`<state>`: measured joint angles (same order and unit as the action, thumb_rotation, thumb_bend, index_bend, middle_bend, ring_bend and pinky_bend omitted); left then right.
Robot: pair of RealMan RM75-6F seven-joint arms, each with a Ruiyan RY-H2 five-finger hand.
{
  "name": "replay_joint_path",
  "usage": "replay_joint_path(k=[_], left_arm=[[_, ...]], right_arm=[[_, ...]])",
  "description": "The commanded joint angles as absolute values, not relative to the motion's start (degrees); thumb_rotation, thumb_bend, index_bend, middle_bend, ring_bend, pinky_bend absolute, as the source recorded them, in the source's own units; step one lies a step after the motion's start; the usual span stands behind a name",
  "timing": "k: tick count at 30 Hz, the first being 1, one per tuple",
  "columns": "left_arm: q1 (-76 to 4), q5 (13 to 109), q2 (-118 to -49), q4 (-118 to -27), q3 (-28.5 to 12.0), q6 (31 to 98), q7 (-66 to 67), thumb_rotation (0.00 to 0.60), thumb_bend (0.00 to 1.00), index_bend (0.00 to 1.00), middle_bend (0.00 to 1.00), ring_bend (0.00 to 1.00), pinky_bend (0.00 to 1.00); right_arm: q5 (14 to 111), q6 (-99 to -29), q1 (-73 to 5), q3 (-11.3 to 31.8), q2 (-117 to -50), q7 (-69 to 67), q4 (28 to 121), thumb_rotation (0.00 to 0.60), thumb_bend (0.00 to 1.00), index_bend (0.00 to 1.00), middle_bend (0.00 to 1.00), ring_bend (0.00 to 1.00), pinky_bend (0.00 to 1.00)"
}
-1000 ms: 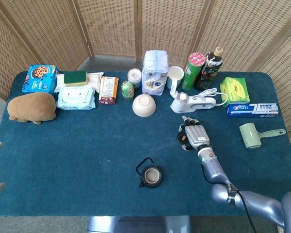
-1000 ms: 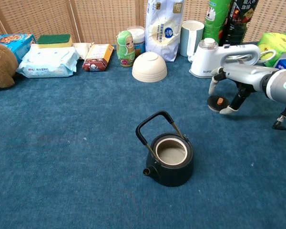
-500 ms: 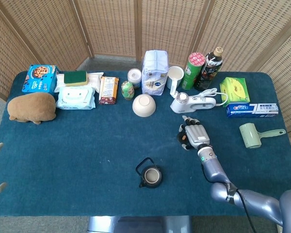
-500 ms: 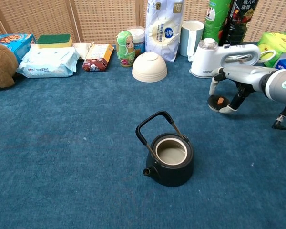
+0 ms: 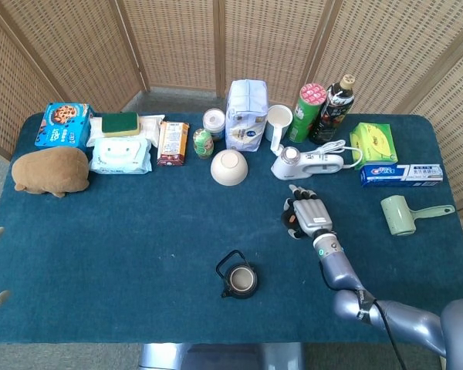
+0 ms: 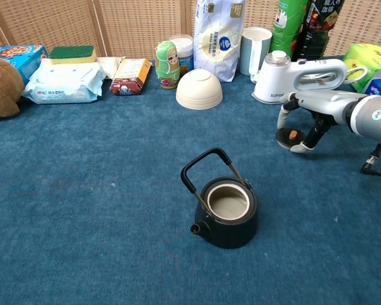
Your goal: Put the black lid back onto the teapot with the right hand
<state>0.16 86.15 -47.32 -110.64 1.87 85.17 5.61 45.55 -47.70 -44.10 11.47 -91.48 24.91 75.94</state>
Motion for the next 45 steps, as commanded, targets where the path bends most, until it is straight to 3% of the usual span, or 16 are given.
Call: replay_joint_path(k=[1,20,32,45], left_arm=[[0.2,86.2,-47.3,-110.6,1.9,85.2,5.6,0.600,0.10,0.00,0.00,0.00,0.02],[0.0,86.2,-47.8,-110.9,2.1,84.7,6.9,0.600,0.09,0.00,0.00,0.00,0.02],[-0.1,86.3,-48.1,-111.2,2.3,84.4,7.9,0.600,0.09,0.00,0.00,0.00,0.02],[-0.2,86.3,-48.6,-111.5,2.4,84.1,9.3,0.600,0.09,0.00,0.00,0.00,0.02]], right_arm=[[46.4,-48.3,-43.8,11.4,-90.6,24.4,77.5,0.600,0.34,0.36,0.02,0.00,0.00],[55.2,-54.5,-40.8,9.9,-82.1,22.3,90.7,0.600,0.34,0.37,0.03,0.00,0.00],[63.5,-59.7,-36.7,6.9,-73.1,21.4,102.4,0.600,0.34,0.37,0.03,0.00,0.00],[71.6,-61.3,-34.2,3.0,-69.9,21.1,107.3,0.600,0.34,0.37,0.03,0.00,0.00]])
